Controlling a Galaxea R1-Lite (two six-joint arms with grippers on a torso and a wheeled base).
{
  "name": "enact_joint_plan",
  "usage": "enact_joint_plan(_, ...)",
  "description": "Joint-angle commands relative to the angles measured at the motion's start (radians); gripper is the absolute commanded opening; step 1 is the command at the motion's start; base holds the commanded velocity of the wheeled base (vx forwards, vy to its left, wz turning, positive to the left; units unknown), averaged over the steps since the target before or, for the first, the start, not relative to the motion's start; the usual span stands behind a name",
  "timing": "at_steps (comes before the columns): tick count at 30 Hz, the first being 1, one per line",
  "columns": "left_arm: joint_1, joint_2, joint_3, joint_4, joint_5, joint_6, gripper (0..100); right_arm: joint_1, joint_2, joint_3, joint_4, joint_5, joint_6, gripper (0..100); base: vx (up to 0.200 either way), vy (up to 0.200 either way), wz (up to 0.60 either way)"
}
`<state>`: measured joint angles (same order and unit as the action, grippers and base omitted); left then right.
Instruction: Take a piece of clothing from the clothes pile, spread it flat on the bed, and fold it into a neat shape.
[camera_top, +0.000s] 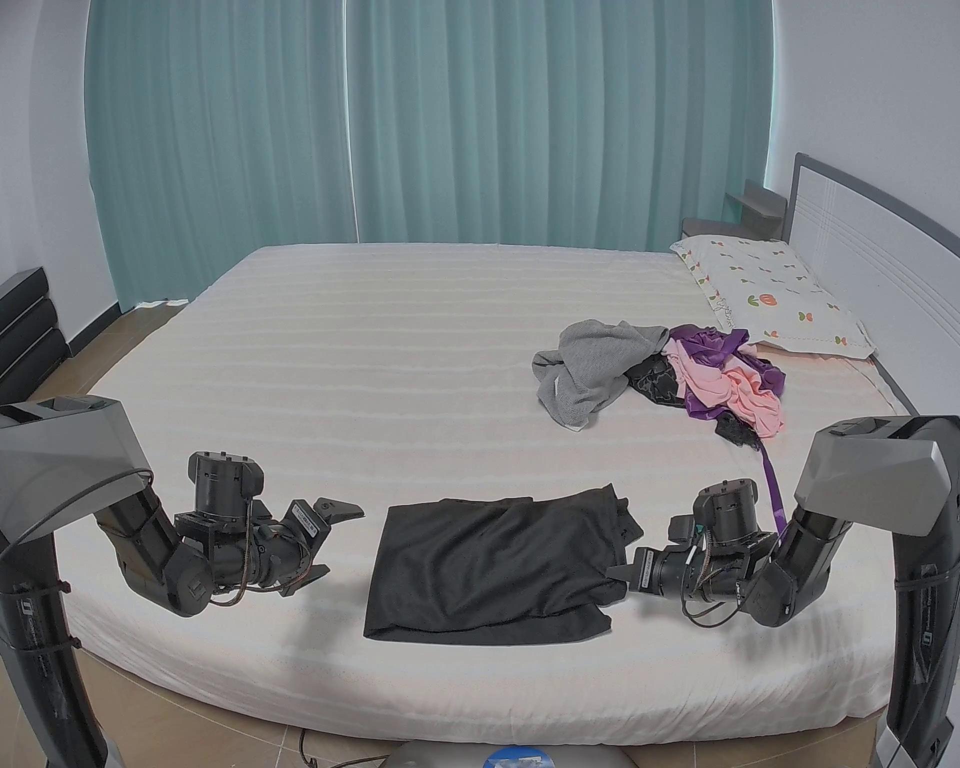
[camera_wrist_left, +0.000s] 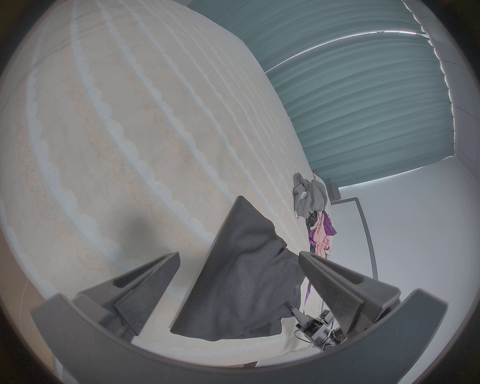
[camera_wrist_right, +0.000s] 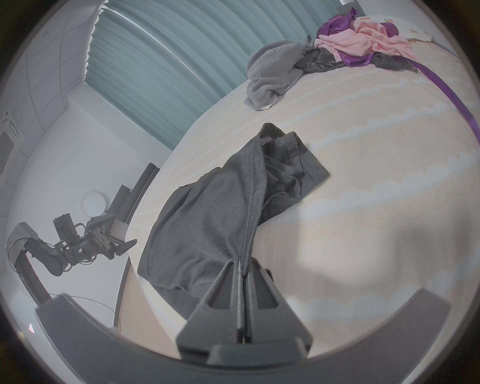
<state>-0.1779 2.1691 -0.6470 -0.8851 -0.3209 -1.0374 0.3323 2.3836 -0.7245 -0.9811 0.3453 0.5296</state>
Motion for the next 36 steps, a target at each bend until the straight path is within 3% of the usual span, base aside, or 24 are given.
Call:
enact_joint_plan(1, 0.000, 0.001, -0.002, 0.000, 0.000, -0.001, 100, -0.016, -0.075, 0.051, 0.004, 0.017, -0.005, 0, 0.000, 0.000, 0.00)
enact_joint_plan(5, 0.000, 0.001, -0.003, 0.000, 0.000, -0.001, 100, -0.021, -0.139, 0.120, 0.007, 0.072, -0.005, 0, 0.000, 0.000, 0.00)
enact_joint_plan(17, 0.000, 0.001, -0.005, 0.000, 0.000, -0.003, 100, -0.026, -0.136, 0.175, 0.033, 0.078, -0.045, 0, 0.000, 0.000, 0.00)
enact_joint_plan(18, 0.000, 0.001, -0.005, 0.002, 0.000, -0.001, 100, -0.026, -0.136, 0.172, 0.048, 0.078, -0.053, 100, 0.000, 0.000, 0.00)
enact_joint_plan(22, 0.000, 0.001, -0.005, 0.000, 0.002, -0.003, 100, -0.027, -0.136, 0.166, 0.121, 0.078, -0.109, 100, 0.000, 0.000, 0.00)
enact_joint_plan(27, 0.000, 0.001, -0.005, 0.000, 0.006, -0.003, 100, -0.032, -0.144, 0.149, 0.117, 0.078, -0.106, 100, 0.000, 0.000, 0.00)
enact_joint_plan(31, 0.000, 0.001, -0.016, 0.002, 0.013, -0.010, 100, -0.065, -0.146, 0.086, 0.102, 0.070, -0.062, 100, 0.000, 0.000, 0.00)
enact_joint_plan(36, 0.000, 0.005, -0.028, 0.006, 0.016, -0.032, 100, -0.073, -0.133, 0.025, 0.101, 0.044, 0.056, 100, 0.000, 0.000, 0.00)
